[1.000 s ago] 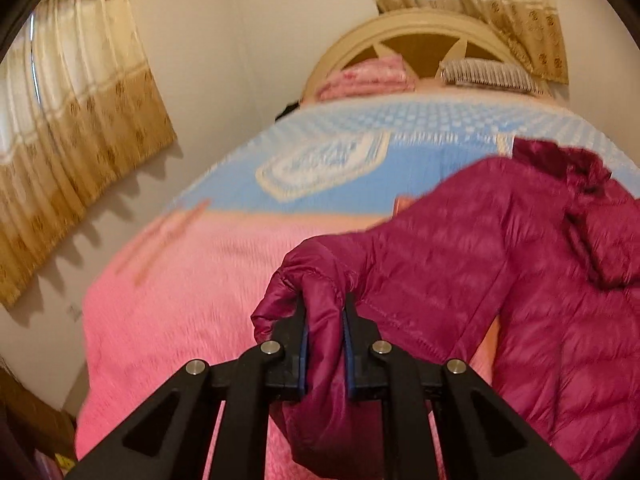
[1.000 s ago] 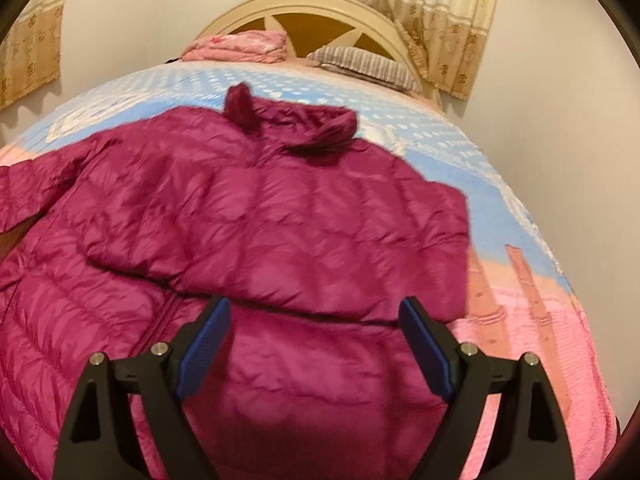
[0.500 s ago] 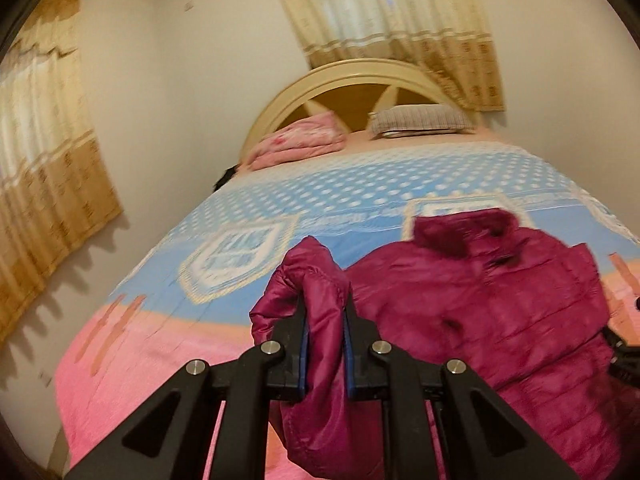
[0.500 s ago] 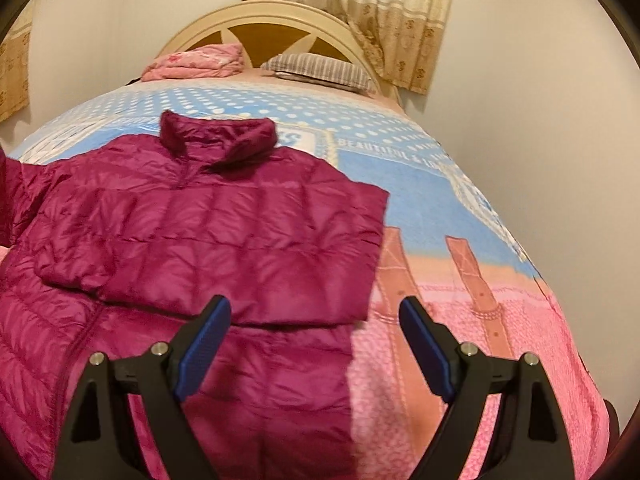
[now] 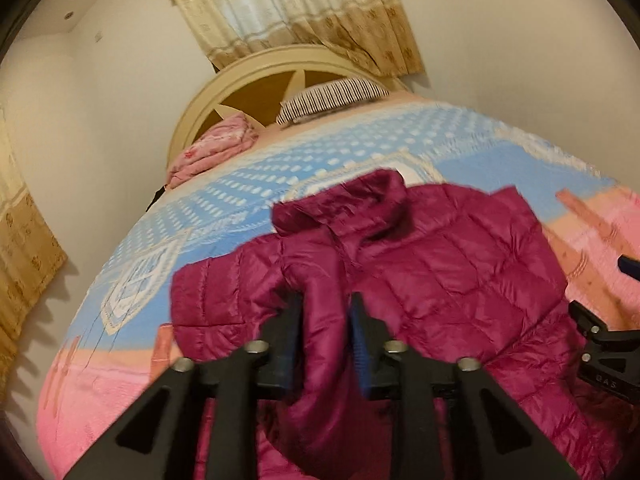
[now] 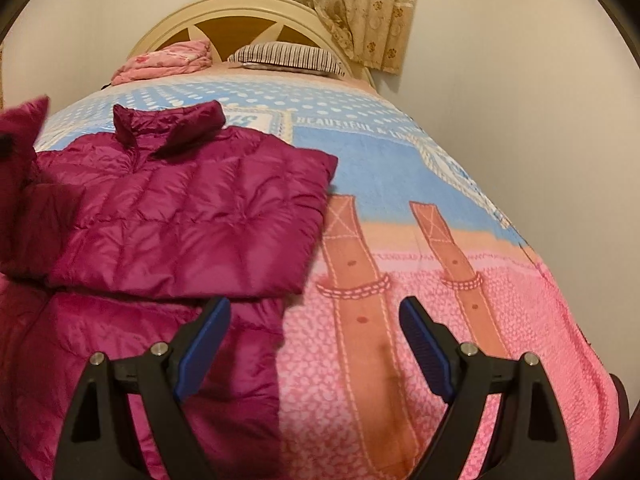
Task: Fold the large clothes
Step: 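Fold the held sleeve across the jacket body and release it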
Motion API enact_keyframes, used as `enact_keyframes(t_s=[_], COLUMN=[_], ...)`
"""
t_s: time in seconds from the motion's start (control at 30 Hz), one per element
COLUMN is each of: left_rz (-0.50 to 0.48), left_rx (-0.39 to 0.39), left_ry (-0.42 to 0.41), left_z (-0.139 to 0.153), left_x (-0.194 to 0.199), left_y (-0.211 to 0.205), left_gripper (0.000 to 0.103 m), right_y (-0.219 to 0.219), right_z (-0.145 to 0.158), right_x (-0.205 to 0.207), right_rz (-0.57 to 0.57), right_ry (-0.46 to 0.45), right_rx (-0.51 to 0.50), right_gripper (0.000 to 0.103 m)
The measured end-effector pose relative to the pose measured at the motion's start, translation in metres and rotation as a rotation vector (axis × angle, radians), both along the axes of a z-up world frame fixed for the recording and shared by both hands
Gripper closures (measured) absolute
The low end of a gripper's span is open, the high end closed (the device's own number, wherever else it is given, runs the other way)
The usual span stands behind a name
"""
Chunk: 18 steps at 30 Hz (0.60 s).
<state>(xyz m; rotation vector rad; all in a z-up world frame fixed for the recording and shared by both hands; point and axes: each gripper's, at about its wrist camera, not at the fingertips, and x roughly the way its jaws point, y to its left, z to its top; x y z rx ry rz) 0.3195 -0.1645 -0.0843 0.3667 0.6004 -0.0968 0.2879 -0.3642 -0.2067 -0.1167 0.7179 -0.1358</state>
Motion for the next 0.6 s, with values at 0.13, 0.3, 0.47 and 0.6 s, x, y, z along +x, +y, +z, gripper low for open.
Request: enact_keyframes(t_s=[0.13,0.3,0.47,0.6], left_rz=[0.002,-0.016,0.088,0.18], left_rx=[0.01,-0.007,-0.039,-0.043], left_ry=[-0.052,-0.055,-0.083,-0.083], left_z=[-0.008,-0.001,0.012,0.011], left_x=[-0.009,-0.018,-0.015,-0.005], left_y=[-0.014,-0.006,0.054,0.101], left_gripper=[0.017,0.013,0.012,0.012], right_y=[-0.005,-0.008,-0.004,0.017], right_z=[-0.008,-0.005,0.012,0.026], right_x=[0.001,0.0,-0.001,0.003], right_rz=[-0.001,-0.008,0.008,0.064], right_ry=[0.017,0.02,-0.006,-0.007], right_rx=[0.017,0.01,0.048,0.085], right_gripper=[0.015,0.015,0.015,0.015])
